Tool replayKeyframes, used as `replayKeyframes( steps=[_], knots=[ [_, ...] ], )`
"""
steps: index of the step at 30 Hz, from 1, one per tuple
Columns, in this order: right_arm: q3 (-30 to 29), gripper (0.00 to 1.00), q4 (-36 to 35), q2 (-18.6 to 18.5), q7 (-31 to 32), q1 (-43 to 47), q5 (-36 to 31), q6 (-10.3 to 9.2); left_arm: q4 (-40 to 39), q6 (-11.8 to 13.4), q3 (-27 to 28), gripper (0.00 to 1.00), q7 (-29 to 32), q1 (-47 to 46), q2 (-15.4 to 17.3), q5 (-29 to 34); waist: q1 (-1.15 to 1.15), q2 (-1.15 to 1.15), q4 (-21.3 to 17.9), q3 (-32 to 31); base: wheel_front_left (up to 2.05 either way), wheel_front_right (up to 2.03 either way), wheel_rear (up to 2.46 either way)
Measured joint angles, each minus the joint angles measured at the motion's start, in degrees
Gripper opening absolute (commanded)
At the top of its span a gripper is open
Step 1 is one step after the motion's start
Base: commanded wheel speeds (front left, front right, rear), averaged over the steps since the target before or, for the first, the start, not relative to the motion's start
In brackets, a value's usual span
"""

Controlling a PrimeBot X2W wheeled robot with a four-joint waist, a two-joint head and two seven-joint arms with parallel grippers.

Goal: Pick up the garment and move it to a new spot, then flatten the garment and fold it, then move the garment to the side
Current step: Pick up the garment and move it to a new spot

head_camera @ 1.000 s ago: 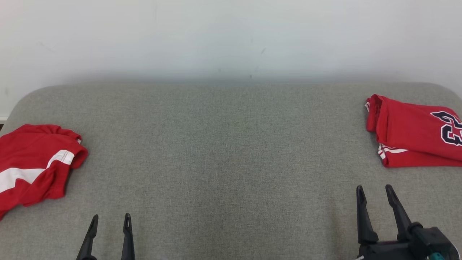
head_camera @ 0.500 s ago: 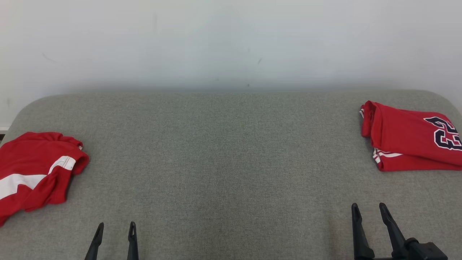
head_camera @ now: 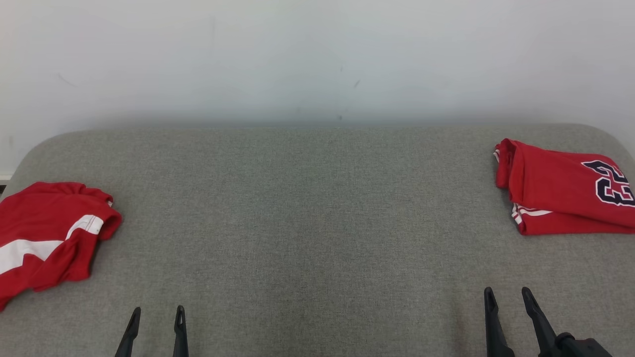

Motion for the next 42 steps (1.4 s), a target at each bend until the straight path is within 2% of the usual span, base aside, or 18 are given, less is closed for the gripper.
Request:
replayKeyframes(
  steps=[30,37,42],
  knots=[
    [-0.3,1.00,0.5,0.0,0.0,0.0,0.1,0.00,0.4,-0.5,0.6,1.00,0.0,0.0,0.0,0.0,0.00,0.00,0.2,0.2,0.00,0.00,0.00],
    [-0.3,1.00,0.8,0.0,0.0,0.2,0.1,0.00,0.6,-0.6,0.8,1.00,0.0,-0.1,0.0,0.0,0.00,0.00,1.7,0.2,0.00,0.00,0.00],
    [0.1,1.00,0.9,0.0,0.0,0.3,0.1,0.00,1.0,-0.6,0.6,1.00,0.0,-0.2,0.0,0.0,0.00,0.00,4.4,0.1,0.00,0.00,0.00]
  ],
)
